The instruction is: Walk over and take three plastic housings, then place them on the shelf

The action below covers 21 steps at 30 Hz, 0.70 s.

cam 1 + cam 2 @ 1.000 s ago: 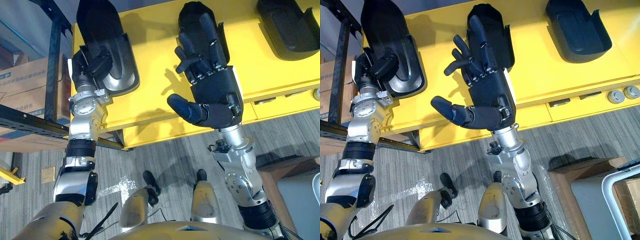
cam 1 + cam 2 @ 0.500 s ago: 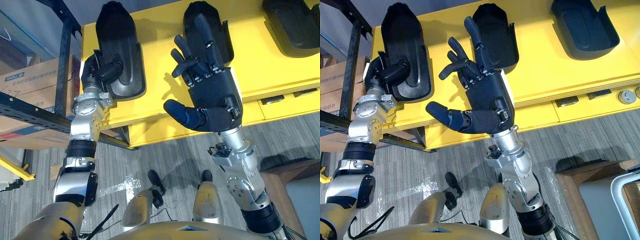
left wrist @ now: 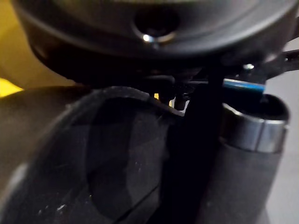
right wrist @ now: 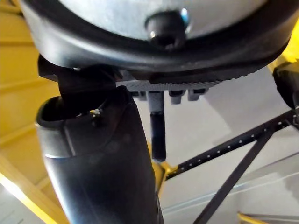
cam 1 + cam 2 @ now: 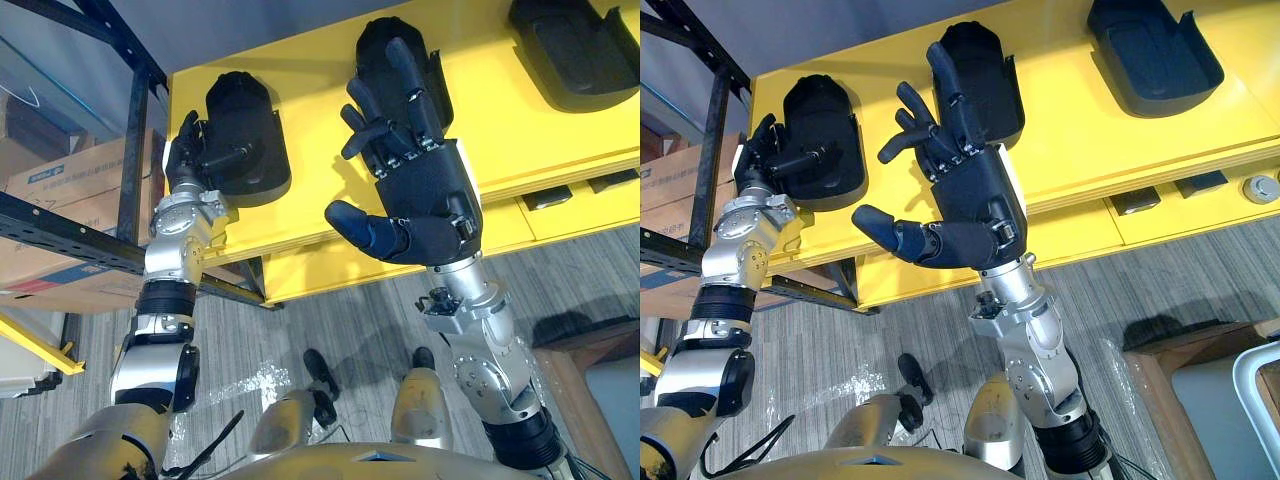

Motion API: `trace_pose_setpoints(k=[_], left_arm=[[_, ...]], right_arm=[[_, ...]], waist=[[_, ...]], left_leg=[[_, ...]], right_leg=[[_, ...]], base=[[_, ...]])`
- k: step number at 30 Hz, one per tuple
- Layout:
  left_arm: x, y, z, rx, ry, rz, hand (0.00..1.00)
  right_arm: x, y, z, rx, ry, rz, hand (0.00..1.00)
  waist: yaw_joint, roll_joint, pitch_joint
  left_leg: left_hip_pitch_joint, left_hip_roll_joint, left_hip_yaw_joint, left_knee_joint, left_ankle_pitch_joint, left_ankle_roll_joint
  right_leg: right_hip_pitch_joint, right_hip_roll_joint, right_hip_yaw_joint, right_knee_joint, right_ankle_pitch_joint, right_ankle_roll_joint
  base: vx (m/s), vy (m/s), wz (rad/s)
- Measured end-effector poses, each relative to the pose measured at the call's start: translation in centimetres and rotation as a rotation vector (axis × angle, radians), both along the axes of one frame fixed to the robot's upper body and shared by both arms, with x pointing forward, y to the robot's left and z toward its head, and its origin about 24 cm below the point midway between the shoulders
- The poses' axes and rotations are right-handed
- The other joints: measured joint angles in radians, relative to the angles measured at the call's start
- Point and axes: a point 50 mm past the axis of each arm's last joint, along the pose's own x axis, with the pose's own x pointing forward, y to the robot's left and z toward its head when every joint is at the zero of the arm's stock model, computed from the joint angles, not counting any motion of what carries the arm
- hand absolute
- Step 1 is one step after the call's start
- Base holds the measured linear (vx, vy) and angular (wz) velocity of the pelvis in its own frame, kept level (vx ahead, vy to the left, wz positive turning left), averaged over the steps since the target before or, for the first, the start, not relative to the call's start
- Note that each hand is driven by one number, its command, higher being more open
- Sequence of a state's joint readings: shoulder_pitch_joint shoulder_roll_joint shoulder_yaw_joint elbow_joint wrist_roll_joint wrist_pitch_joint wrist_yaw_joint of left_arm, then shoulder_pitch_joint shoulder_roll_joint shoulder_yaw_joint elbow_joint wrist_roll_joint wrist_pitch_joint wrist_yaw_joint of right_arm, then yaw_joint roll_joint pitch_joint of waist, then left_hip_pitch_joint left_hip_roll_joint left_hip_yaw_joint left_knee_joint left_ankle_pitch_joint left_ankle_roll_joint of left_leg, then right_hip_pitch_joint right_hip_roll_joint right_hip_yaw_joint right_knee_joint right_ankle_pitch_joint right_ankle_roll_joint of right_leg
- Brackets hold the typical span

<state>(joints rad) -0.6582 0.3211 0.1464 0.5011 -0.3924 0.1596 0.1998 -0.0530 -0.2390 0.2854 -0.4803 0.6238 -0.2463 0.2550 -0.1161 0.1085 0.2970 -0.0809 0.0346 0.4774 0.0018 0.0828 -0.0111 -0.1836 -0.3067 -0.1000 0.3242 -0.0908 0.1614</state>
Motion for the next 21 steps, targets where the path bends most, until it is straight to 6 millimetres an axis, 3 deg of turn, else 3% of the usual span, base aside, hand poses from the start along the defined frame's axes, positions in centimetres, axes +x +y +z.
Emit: trace_pose_setpoints(k=[12, 14, 18, 19, 21], left_arm=[[0.0, 0.1, -1.1, 0.019, 0.044, 0.03, 1.0], [-0.3, 0.1, -0.4, 0.035, 0.002, 0.038, 1.0], [-2.2, 0.1, 3.1, 0.135, -0.224, 0.074, 1.0], [-3.0, 0.0, 4.5, 0.183, -0.305, 0.085, 1.0], [-4.2, -0.3, 6.5, 0.233, -0.43, 0.079, 1.0]], right_arm=[[0.0, -0.8, -1.0, -0.066, 0.013, -0.068, 1.0], [0.4, -1.0, -1.6, -0.094, 0.031, -0.093, 1.0], [1.3, -1.6, -3.7, -0.159, 0.113, -0.155, 1.0], [1.4, -1.9, -4.2, -0.176, 0.136, -0.183, 0.0], [1.2, -2.1, -4.7, -0.209, 0.151, -0.214, 0.0]], waist=[[-0.028, 0.0, -0.033], [-0.031, -0.001, -0.042], [-0.035, -0.005, -0.08], [-0.033, -0.007, -0.094], [-0.022, -0.01, -0.114]], left_leg=[[0.068, -0.009, -0.016, -0.086, 0.05, 0.008], [0.076, -0.007, -0.024, -0.086, 0.05, 0.008], [0.091, -0.005, -0.056, -0.086, 0.05, 0.008], [0.093, -0.004, -0.066, -0.086, 0.05, 0.008], [0.093, -0.002, -0.077, -0.086, 0.05, 0.008]], right_leg=[[0.069, 0.022, -0.016, -0.059, 0.013, 0.015], [0.089, 0.026, -0.026, -0.078, 0.018, 0.013], [0.142, 0.031, -0.059, -0.124, 0.028, 0.014], [0.158, 0.034, -0.07, -0.139, 0.032, 0.013], [0.175, 0.038, -0.083, -0.161, 0.041, 0.011]], base=[[0.02, -0.007, 0.02], [0.05, -0.001, 0.08], [0.05, 0.009, 0.16], [0.05, 0.016, 0.22], [0.04, 0.017, 0.16]])
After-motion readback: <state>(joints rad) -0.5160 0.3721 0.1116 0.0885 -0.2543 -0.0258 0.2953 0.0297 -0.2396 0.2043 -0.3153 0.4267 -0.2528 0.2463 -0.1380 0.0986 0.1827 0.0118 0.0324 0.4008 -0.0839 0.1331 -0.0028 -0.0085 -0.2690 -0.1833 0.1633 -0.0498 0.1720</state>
